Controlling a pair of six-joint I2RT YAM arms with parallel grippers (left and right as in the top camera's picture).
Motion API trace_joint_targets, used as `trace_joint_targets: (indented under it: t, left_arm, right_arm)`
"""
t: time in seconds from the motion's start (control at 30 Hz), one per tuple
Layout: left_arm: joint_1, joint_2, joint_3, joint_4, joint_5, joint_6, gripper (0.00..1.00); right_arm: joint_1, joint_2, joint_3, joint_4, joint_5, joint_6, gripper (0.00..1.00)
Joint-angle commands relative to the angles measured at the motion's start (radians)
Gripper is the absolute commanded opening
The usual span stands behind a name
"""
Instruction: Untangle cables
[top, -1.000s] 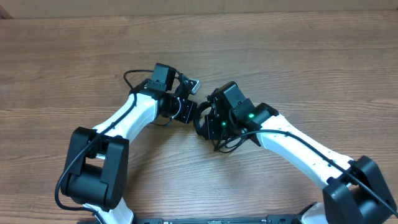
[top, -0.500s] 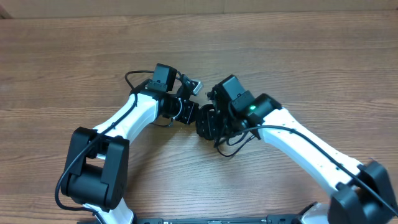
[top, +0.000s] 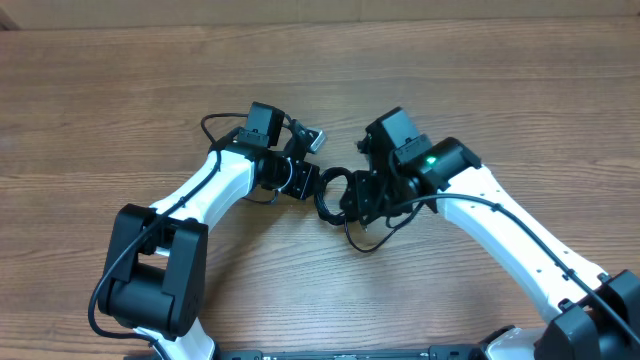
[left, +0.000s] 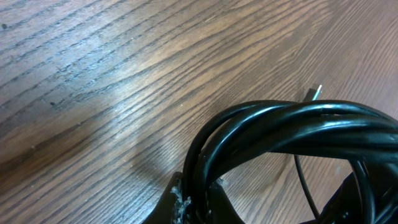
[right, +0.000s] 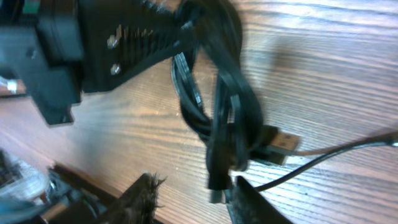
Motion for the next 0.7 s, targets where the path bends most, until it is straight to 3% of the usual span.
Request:
trace_joint_targets:
  t: [0.0,0.07,0.2,0.67]
  left_arm:
    - [-0.008,0.008,0.016,0.0,0.008,0.015,0.05]
    - [-0.008,0.008,0.016,0.0,0.008,0.015,0.05]
    - [-0.008,0.008,0.016,0.0,0.01,0.015,0.05]
    - [-0.008,0.008,0.016,0.0,0.012,0.012,0.04]
  right_arm:
    - [-0.04,-0.015,0.039,0.005,0.011,-0.007,0.25]
    - [-0.056,-0.014,0.039,0.014,0.011,-0.006,0.11]
    - [-0.056,-0.014,0.038,0.031,0.011,-0.002,0.04]
    - [-0.014,-0.01,-0.073,0.104,0.06,0.085,0.04]
